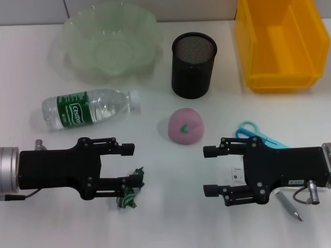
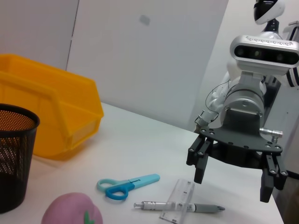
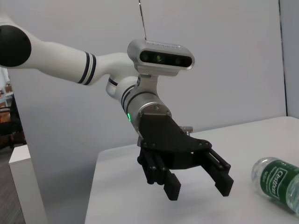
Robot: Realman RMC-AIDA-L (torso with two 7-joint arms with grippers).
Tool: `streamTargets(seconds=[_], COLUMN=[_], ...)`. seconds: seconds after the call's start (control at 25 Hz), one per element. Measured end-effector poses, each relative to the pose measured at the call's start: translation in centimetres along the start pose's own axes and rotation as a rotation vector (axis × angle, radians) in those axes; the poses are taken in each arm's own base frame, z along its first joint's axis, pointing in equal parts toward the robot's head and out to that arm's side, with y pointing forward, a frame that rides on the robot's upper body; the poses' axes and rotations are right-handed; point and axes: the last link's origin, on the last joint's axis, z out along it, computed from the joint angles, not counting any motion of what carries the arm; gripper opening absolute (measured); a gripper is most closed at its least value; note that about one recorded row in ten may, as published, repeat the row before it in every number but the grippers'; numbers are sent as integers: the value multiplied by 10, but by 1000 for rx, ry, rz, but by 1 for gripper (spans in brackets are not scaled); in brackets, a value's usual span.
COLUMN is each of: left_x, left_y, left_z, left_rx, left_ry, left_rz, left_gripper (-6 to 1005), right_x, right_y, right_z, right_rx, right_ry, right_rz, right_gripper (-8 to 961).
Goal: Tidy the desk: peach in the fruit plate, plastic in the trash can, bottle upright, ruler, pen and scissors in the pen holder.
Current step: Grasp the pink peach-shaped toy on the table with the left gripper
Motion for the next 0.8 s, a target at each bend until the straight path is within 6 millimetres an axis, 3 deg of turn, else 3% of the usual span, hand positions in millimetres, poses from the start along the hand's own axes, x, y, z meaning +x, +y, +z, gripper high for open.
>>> streamTargets(seconds=[0.8], left_x=[6], left_y=[-7], left_z=[3], left_rx=[39], left_ry=[22], left_rz=[43], left_gripper=[725], right_x=[0], right_y=[-3], right_z=[10], right_rx=[20], right_ry=[-72], right_rz=[-3], right_gripper=[752])
